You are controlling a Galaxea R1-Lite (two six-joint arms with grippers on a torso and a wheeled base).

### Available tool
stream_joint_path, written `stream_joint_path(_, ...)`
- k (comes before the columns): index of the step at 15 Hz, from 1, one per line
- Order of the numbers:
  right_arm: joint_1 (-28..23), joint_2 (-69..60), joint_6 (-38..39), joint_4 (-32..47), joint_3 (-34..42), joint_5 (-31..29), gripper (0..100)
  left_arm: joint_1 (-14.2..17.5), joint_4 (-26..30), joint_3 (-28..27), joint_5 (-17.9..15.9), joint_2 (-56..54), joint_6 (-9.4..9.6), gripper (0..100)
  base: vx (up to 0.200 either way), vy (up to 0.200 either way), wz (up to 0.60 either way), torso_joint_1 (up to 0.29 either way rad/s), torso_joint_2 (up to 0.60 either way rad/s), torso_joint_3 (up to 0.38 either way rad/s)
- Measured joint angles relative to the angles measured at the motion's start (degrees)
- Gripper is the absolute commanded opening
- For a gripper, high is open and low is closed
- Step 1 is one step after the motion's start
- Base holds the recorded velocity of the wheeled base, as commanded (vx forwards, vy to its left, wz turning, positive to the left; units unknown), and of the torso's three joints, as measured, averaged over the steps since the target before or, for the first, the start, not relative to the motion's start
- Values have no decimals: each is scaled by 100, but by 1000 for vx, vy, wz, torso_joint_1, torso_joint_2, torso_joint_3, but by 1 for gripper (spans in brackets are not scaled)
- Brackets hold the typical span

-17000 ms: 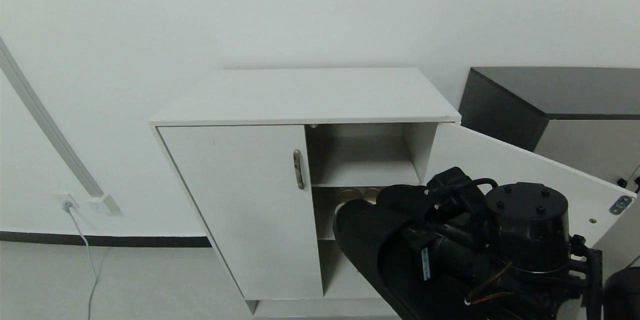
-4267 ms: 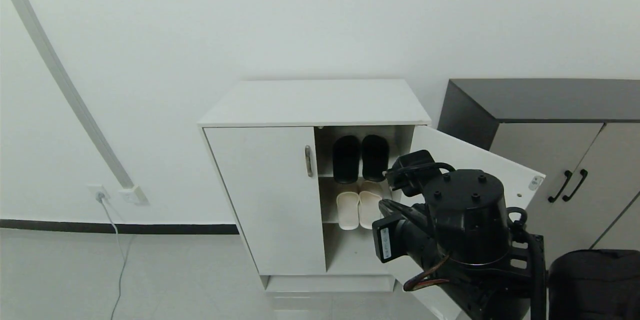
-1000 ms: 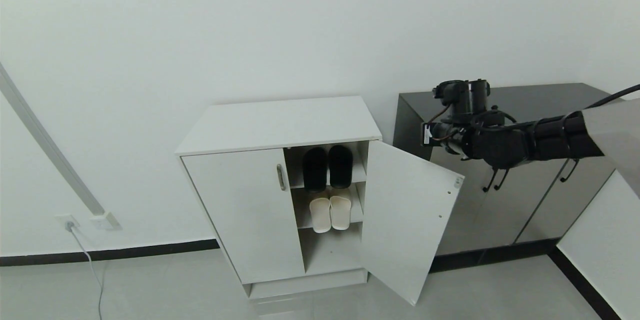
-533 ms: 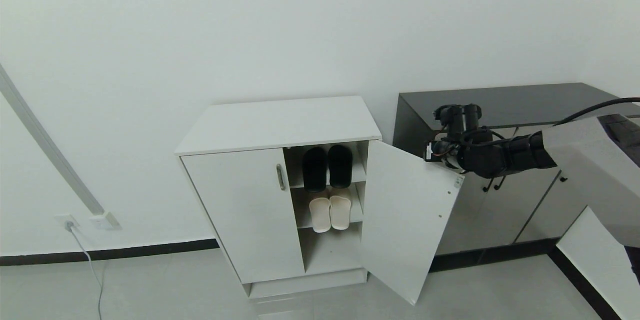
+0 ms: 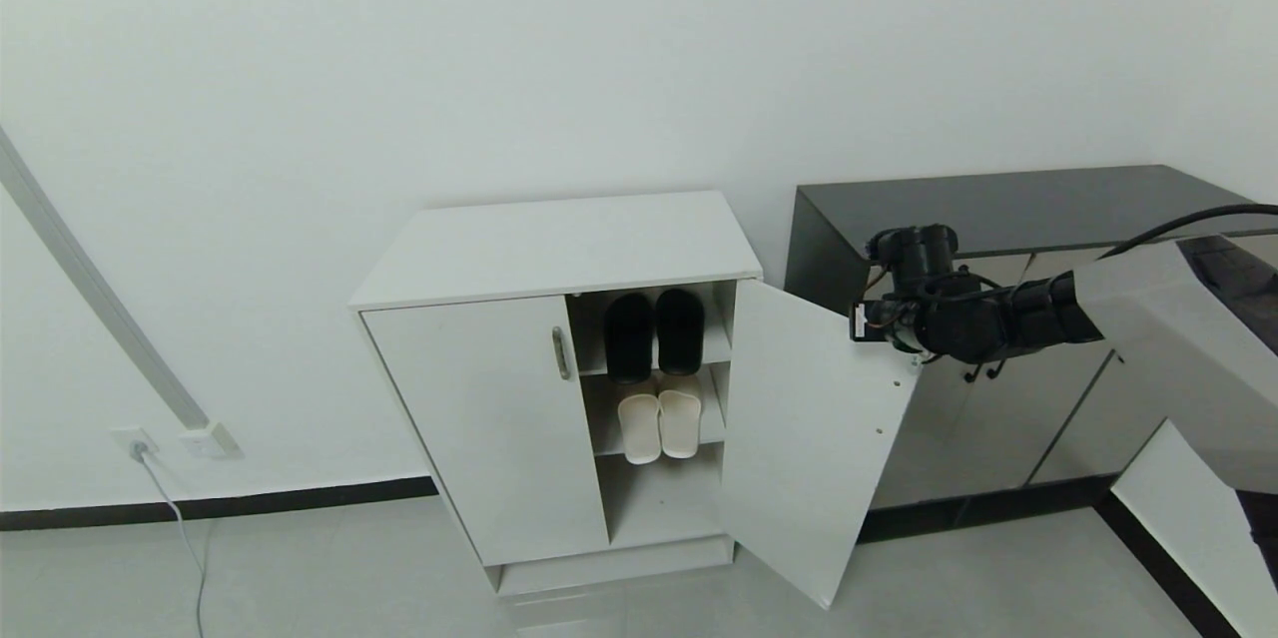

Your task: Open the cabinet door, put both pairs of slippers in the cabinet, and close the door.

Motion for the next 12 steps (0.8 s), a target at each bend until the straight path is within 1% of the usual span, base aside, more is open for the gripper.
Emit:
stream_joint_path(3, 99, -141, 0, -20, 267, 63, 0, 2, 0, 0, -4, 0, 0, 0, 0, 0, 0, 0, 0, 0)
stream_joint_path(7, 416, -518, 13, -71, 929, 145, 0, 0, 0, 0, -6, 0, -2, 0, 0, 0, 0, 0, 0, 0)
stream_joint_path(10, 700, -750, 38, -386, 1414, 216, 0, 0, 2, 0, -6, 0, 0, 0, 0, 0, 0, 0, 0, 0)
stream_joint_path(12, 973, -891, 199, -600, 1734, 241, 0, -2, 2, 0, -6, 0, 0, 0, 0, 0, 0, 0, 0, 0)
